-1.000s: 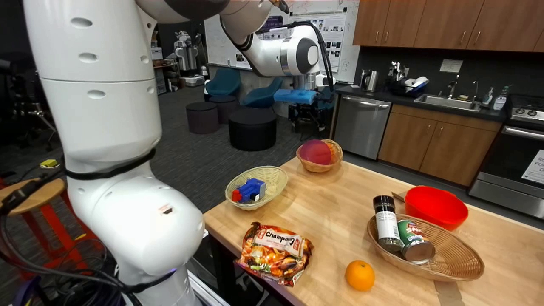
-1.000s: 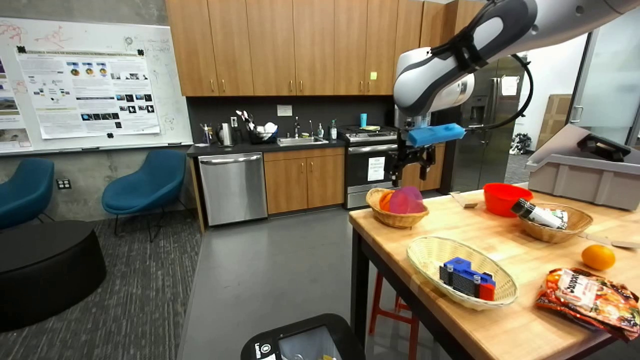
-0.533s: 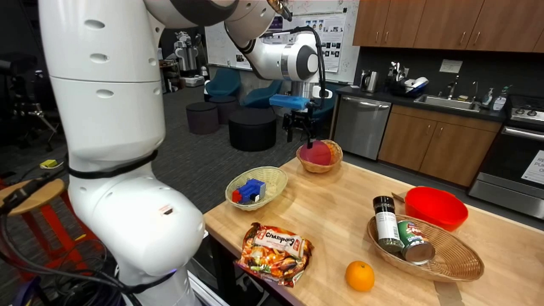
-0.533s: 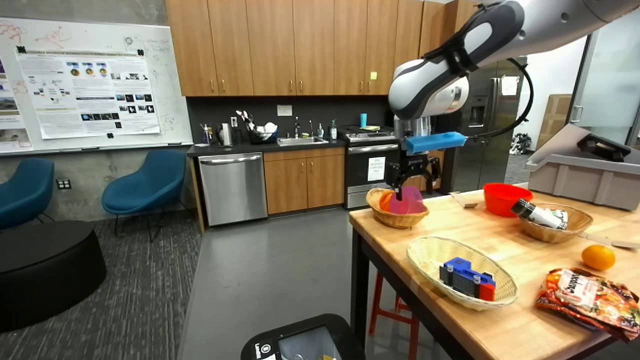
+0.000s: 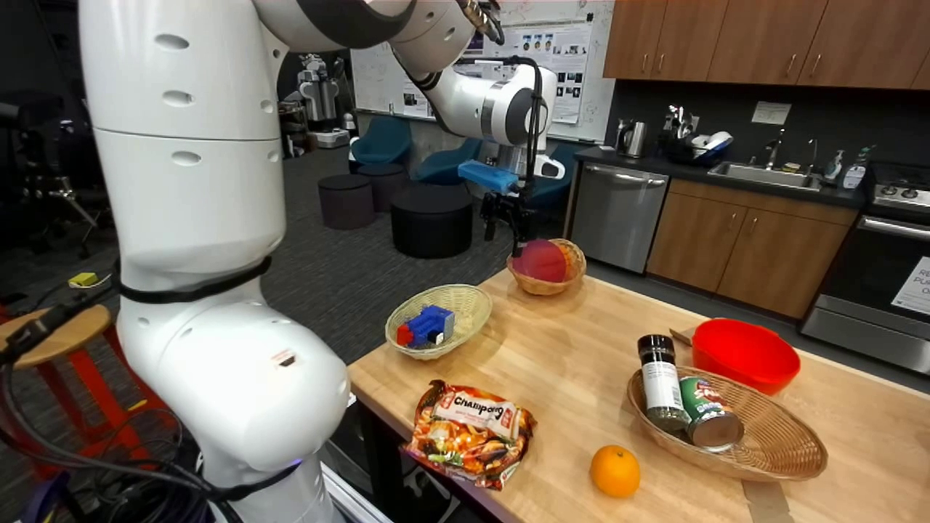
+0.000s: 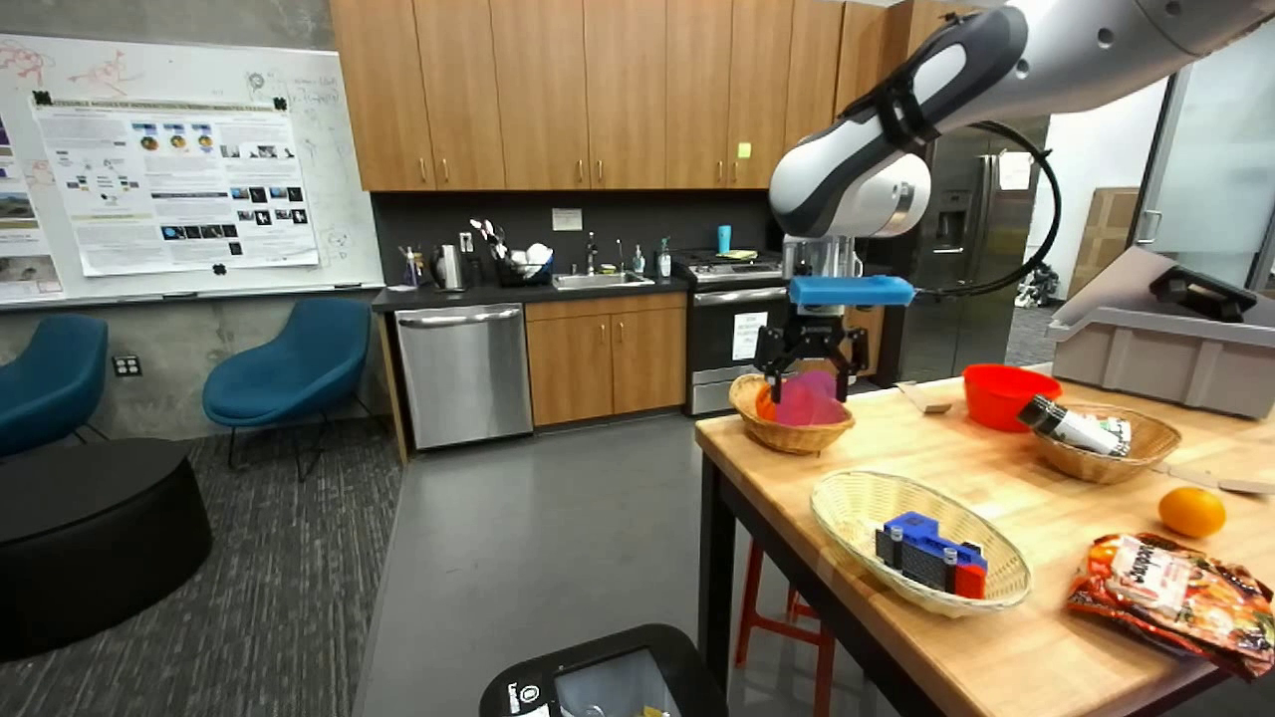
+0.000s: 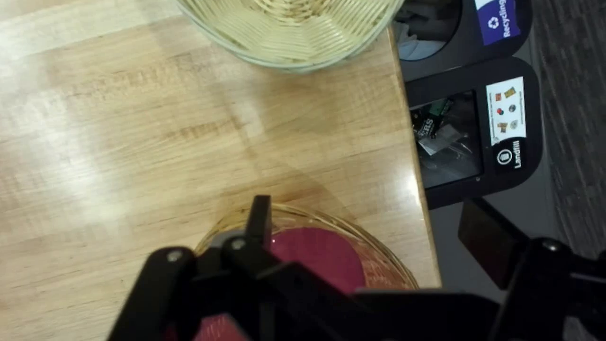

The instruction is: Move the pink bowl to the basket with the plush basketball and then place it back on the table

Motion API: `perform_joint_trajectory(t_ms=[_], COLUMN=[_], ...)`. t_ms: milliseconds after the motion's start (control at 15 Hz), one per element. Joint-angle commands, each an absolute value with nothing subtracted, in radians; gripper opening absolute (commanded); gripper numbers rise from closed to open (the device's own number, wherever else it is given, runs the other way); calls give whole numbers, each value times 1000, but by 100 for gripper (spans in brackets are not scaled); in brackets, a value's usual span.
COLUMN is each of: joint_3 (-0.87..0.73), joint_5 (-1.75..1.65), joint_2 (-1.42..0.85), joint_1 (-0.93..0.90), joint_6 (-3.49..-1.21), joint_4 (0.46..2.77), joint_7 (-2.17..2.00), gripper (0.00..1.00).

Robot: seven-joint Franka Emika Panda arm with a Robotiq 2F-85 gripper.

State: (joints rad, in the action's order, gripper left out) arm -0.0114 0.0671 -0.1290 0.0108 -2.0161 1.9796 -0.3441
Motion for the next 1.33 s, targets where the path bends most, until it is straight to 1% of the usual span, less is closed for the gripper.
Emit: perform_joint_trajectory(t_ms=[0,333,1133,1200,1267], joint_3=[-23,-30,-50,-52,-53], joint_5=[62,19,-113,-121,-128], joint_2=[-135,-157,-198,-201,-201], joint_1=[0,-9,-21,-22,-22], joint_6=[-2103,-2199,-2256,-2259,-2258], joint_4=[1985,1990,1972,1969,1967], joint_7=[-438,-540,-697,-705,-709], gripper=[100,100,100,75,73])
